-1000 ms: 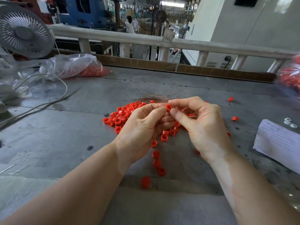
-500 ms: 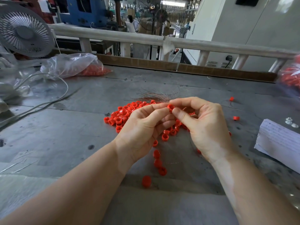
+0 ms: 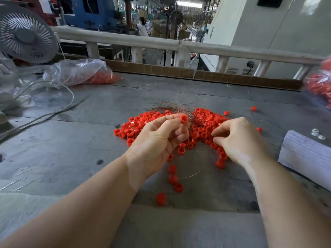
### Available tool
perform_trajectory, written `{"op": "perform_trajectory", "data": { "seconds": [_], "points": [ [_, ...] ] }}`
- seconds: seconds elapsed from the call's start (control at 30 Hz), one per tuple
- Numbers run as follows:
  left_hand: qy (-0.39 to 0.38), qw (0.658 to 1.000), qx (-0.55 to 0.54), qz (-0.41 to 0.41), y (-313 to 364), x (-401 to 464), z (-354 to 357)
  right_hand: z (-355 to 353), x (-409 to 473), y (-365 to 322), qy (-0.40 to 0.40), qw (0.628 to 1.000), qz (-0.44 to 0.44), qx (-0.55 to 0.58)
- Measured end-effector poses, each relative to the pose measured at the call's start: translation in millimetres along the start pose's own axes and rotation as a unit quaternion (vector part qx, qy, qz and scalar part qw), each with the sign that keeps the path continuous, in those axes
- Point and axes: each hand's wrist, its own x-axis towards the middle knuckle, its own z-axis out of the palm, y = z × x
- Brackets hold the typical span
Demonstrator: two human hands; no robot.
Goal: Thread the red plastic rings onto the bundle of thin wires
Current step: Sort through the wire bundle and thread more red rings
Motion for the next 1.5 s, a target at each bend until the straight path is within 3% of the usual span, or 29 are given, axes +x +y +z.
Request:
{"op": "perform_trajectory", "data": {
  "seconds": [0.1, 0.53, 0.6, 0.7, 0.8, 0.87, 1.07, 1.5],
  "points": [
    [-0.002, 1.0, -0.005, -0.008, 0.3, -0.5, 0.4, -0.1, -2.7, -4.0, -0.017, 0.999, -0.002, -0.034],
    [-0.056, 0.998, -0.011, -0.006, 3.0, -4.8, 2.9, 19.7, 0.9, 0.5, 0.051, 0.99, -0.059, -0.121],
    [-0.055, 0.998, -0.017, -0.007, 3.2, -4.6, 2.7, 18.9, 2.7, 2.0, 0.079, 0.991, -0.076, -0.072],
    [-0.055, 0.998, -0.025, -0.007, 3.7, -4.5, 3.1, 14.7, 4.2, -1.4, 0.099, 0.984, -0.084, 0.123],
    [-0.052, 0.998, -0.036, -0.011, 3.2, -4.0, 2.6, 10.0, 2.5, -8.5, 0.048, 0.931, -0.068, 0.356],
    [-0.049, 0.998, -0.037, -0.015, 2.3, -3.2, 1.9, 9.1, 1.5, -10.7, 0.025, 0.895, -0.07, 0.441],
    [-0.046, 0.998, -0.039, -0.026, 2.1, -2.5, 1.7, 7.4, 0.9, -12.7, 0.015, 0.862, -0.096, 0.497],
    [-0.043, 0.998, -0.032, -0.035, 2.6, -3.6, 4.1, 7.7, -1.6, -17.8, 0.024, 0.858, -0.127, 0.497]
  ]
}}
